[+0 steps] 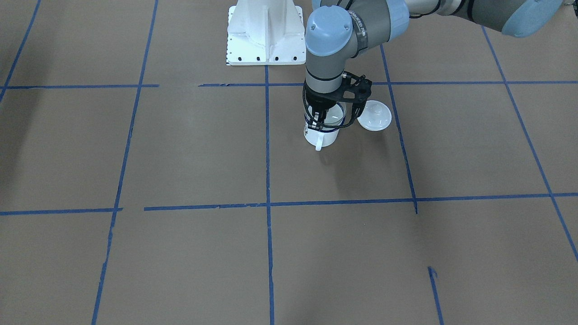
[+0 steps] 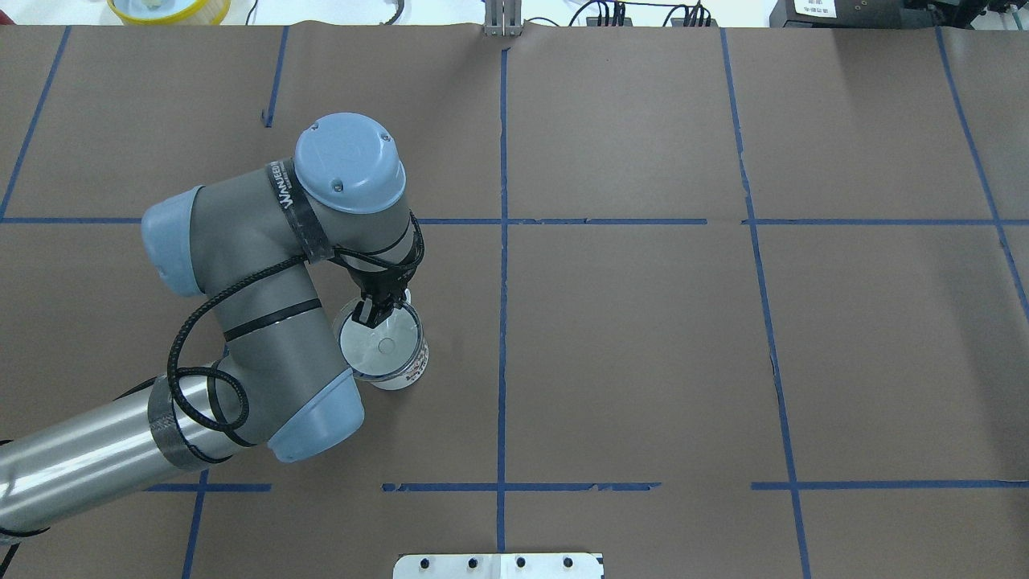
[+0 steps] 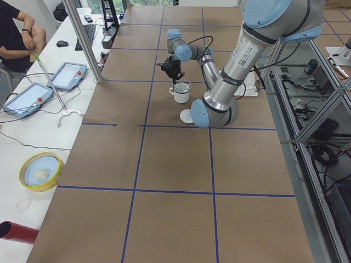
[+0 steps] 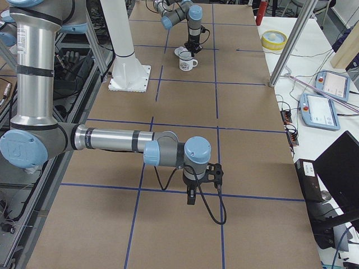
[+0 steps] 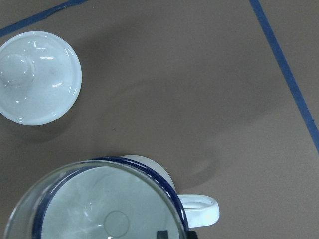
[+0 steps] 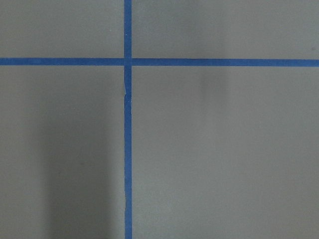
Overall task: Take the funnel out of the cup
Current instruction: 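Lift the clear funnel up out of the mug with the left gripper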
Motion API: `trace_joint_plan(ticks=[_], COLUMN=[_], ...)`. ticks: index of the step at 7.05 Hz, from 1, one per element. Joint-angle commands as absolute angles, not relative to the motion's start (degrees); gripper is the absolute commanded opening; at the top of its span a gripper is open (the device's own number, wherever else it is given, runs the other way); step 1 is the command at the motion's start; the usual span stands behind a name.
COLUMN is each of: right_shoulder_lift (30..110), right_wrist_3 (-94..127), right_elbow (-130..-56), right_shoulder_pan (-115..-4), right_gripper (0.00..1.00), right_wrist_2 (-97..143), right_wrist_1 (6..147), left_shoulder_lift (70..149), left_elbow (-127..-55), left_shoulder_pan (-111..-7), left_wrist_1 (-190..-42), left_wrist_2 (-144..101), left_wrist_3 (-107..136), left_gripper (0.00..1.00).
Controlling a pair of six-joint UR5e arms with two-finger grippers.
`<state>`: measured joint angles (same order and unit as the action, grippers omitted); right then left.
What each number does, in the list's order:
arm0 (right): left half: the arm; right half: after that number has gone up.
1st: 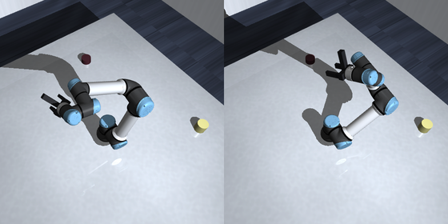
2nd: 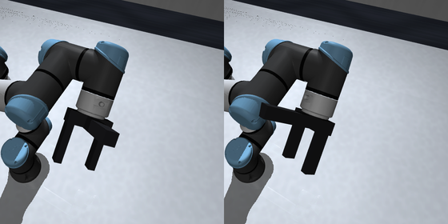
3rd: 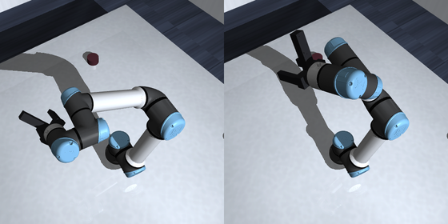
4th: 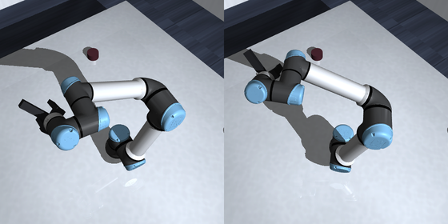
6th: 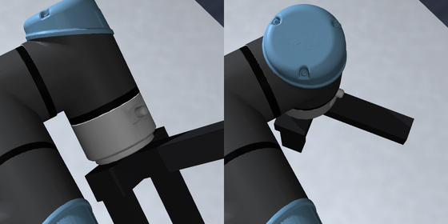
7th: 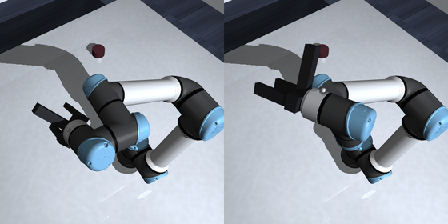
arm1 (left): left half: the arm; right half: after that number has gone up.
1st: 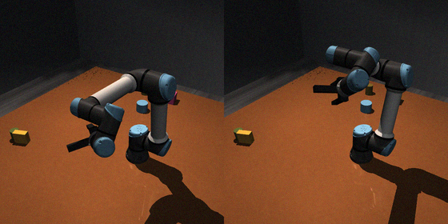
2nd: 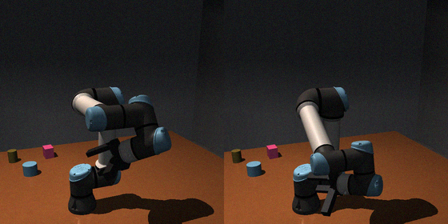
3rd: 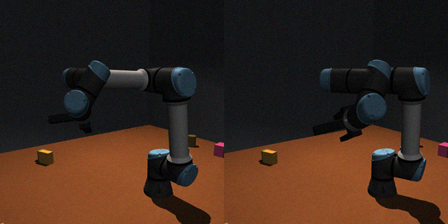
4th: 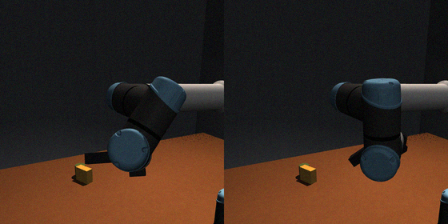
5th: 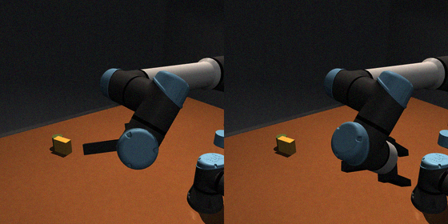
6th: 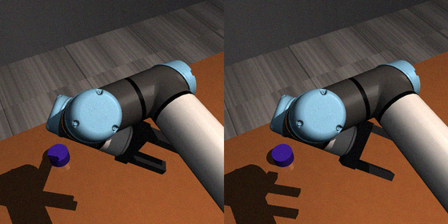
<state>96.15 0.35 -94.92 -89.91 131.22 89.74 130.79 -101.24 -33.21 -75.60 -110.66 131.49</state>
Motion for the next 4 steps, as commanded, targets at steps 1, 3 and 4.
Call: trace_joint_plan(ticks=[1,3,4], right_shoulder_lift=[96.2,96.2,96.2], right_wrist_3=[0.4,0.4,0.4], right_elbow=[-94.9,-94.9,-94.9], right_shoulder_pan=[-89.9,-89.9,-89.9], right_gripper=[1.0,1.0,1.0], right_wrist_2=[131.2,131.2,131.2], right_wrist_1=[89.7,89.7,89.7], left_shoulder_lift=[131.9,133.1,131.8], left_elbow=[-108.5,-110.2,-108.6], left_shoulder_pan=[-36.8,-42.9,-45.6], left_wrist_1=[-67.6,-69.3,-79.4], left_wrist_2=[-110.6,-110.4,-110.0], left_wrist_3=[125.8,121.8,120.9], left_gripper=[0.0,0.0,0.0])
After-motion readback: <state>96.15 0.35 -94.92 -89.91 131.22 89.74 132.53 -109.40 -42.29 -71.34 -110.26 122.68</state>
